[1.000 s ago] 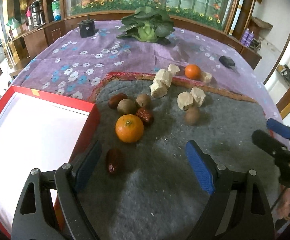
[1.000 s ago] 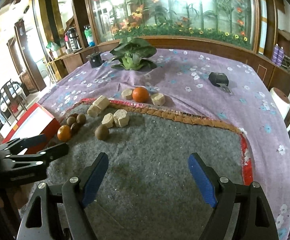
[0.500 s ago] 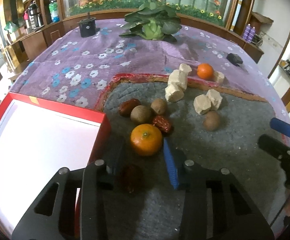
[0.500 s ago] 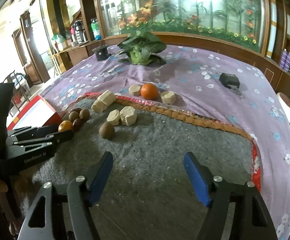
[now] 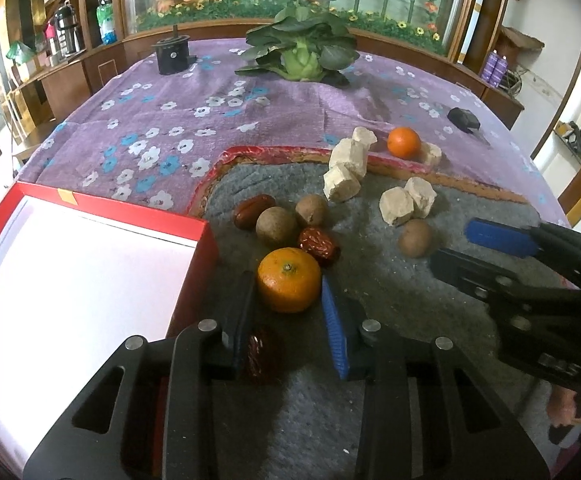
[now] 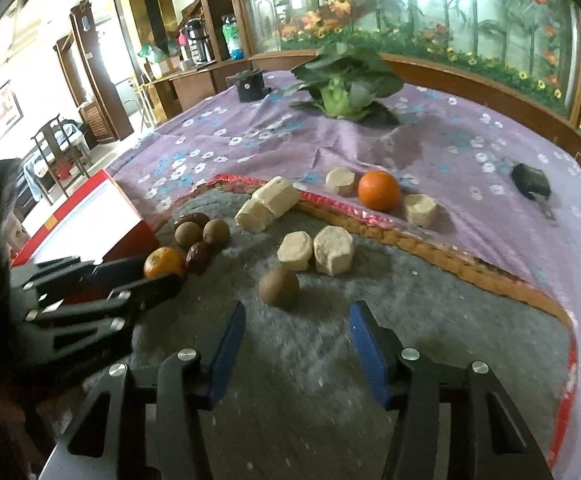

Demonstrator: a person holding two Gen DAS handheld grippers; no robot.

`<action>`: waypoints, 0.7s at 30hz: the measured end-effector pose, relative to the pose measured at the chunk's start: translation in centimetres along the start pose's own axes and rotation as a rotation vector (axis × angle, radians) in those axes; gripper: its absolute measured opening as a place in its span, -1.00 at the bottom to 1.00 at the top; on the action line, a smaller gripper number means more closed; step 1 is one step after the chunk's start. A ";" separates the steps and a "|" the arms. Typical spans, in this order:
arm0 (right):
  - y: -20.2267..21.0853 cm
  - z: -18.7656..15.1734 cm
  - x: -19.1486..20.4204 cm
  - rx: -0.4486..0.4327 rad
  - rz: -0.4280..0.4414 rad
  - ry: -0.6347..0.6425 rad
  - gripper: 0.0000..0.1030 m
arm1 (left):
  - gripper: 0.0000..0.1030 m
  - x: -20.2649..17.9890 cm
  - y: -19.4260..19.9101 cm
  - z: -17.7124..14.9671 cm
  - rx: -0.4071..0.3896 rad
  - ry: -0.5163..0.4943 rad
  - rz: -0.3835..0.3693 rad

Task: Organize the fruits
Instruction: 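Close the left tool on the mandarin while the right tool grasps the kiwi, then carry the mandarin with the left tool while the right tool carries the kiwi over the white tray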

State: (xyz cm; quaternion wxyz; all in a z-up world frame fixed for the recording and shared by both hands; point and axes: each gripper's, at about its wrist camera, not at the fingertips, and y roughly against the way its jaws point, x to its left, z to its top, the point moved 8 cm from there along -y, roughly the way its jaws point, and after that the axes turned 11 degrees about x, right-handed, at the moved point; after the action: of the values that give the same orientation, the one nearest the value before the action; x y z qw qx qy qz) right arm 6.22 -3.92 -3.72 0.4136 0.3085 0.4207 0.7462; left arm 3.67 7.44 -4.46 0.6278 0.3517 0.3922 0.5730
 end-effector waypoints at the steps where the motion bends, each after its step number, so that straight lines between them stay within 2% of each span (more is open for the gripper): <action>1: -0.2 0.2 0.1 0.003 -0.001 0.003 0.02 | -0.39 0.0 0.1 0.0 -0.001 0.004 -0.002; 4: -1.6 0.6 0.5 0.032 0.008 0.018 -0.20 | -0.39 -0.1 0.2 -0.1 -0.003 0.006 -0.009; 5: -2.3 0.5 0.5 0.054 0.010 0.022 -0.33 | -0.39 -0.1 0.2 -0.2 -0.003 0.007 -0.008; 7: -2.1 0.4 0.4 0.038 -0.002 0.028 -0.41 | -0.39 -0.2 0.3 -0.3 -0.004 0.010 -0.011; 9: -1.6 0.1 0.4 0.042 0.026 0.024 -0.55 | -0.39 -0.2 0.6 -0.3 -0.006 0.015 -0.017; 17: 1.5 -0.9 0.7 -0.003 0.021 0.015 -0.55 | -0.39 0.0 3.5 -0.6 -0.055 0.018 -0.018; 21: 2.5 -1.1 2.0 -0.016 0.033 0.031 -0.56 | -0.39 0.9 4.8 -0.9 -0.074 0.028 0.018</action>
State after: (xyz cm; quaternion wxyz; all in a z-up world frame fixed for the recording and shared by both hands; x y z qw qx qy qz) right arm 3.49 -3.32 -1.78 0.3973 0.3003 0.4160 0.7609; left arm 0.80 8.75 -0.61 0.6296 0.3237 0.3765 0.5976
